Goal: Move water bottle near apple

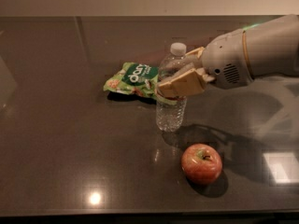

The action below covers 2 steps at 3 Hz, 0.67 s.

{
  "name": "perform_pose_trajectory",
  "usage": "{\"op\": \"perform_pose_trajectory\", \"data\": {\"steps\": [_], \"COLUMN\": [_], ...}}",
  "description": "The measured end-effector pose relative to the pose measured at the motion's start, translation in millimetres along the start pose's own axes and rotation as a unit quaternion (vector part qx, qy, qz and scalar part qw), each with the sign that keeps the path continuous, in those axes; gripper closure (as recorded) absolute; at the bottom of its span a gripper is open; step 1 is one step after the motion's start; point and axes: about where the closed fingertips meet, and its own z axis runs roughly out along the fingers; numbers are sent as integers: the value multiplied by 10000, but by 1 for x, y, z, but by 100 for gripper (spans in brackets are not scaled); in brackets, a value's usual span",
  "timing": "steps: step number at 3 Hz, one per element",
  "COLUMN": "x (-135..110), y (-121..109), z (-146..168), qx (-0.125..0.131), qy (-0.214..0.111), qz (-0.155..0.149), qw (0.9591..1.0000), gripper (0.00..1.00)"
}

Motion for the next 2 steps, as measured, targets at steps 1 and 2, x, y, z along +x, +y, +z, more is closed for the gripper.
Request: {"op": "perform_pose_trajectory", "data": {"steps": [1,2], "x": [18,31], "y": [0,1], "z": [-11,-17], "qx": [106,180], "qy": [51,77], "qz": [123,190], "qw": [9999,9996], "gripper": [100,88]}}
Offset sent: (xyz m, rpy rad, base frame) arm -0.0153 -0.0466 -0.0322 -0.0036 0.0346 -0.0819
